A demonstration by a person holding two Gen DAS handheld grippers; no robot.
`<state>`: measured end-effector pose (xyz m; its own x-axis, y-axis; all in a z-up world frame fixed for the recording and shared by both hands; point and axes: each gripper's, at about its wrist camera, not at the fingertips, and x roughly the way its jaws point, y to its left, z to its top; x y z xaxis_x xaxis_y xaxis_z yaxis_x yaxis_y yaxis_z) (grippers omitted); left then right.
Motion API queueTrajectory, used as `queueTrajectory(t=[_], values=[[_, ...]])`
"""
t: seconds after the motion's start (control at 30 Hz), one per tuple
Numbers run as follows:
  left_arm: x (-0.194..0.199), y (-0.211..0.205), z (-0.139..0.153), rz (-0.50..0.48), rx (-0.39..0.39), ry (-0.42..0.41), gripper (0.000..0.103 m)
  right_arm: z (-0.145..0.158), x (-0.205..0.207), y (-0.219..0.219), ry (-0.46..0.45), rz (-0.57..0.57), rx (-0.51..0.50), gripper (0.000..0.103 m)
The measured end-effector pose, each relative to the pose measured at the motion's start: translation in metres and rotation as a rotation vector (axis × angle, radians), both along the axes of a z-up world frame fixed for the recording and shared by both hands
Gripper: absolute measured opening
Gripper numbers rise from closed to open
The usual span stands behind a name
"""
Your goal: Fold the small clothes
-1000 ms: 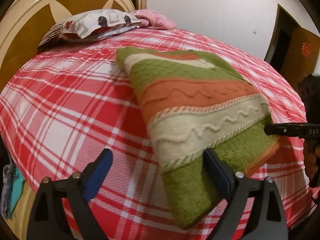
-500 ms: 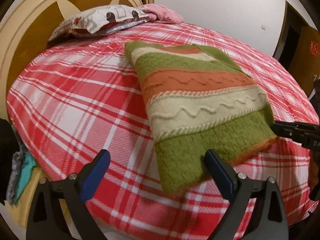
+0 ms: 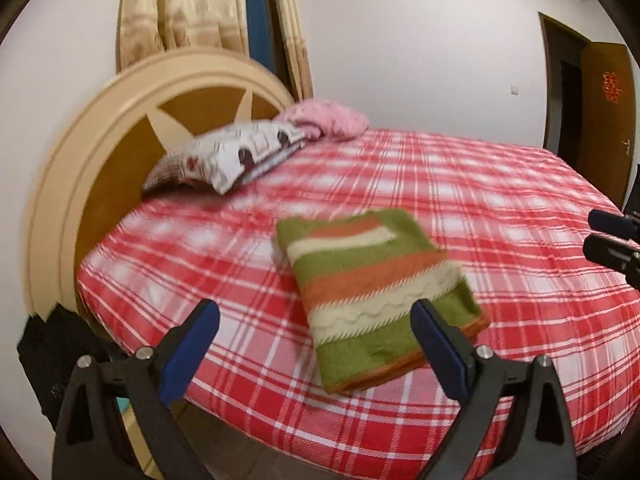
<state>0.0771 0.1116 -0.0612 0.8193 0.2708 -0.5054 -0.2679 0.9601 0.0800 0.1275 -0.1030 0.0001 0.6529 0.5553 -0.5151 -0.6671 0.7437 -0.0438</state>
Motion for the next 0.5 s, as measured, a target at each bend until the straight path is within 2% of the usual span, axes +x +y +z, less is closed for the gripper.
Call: queueTrajectory(t=[0.2, 0.5], values=[[-0.009, -0.017, 0.014, -0.029, 0.016, -0.034, 0.101, 0.019, -0.021, -0.010, -0.064, -0.007, 0.023, 0.061], [-0.012, -0.024, 0.017, -0.038, 0.016, -0.048, 0.101, 0.021, -0.030, -0.016, -0.073, -0.009, 0.021, 0.061]])
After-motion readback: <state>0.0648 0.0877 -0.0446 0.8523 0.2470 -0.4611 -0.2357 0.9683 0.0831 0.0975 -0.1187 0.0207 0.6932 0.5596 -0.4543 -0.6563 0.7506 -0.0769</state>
